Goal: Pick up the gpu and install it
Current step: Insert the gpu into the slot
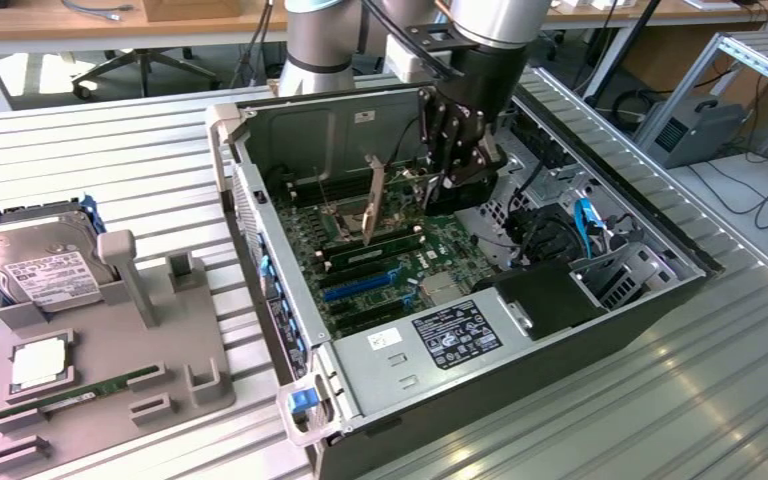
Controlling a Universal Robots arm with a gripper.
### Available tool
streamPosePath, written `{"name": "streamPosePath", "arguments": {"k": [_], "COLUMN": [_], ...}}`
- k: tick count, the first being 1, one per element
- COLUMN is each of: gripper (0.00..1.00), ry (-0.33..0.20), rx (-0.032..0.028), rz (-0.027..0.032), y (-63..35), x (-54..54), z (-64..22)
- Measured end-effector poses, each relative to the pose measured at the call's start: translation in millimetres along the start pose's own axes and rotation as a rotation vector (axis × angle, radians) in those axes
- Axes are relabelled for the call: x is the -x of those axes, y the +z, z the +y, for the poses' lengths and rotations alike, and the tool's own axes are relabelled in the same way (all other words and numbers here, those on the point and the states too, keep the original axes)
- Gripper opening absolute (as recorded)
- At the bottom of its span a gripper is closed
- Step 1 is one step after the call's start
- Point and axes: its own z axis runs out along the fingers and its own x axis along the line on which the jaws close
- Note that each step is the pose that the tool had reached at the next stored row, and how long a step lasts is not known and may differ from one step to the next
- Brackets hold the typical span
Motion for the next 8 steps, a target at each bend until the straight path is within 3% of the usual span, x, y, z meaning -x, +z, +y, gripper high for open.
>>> {"name": "streamPosePath", "arguments": {"k": [8], "gripper": [0.27], "ry": [0.0], "rx": [0.0], "rz": [0.0001], "y": [1.3], "x": [0.0], "z": [0.9]}}
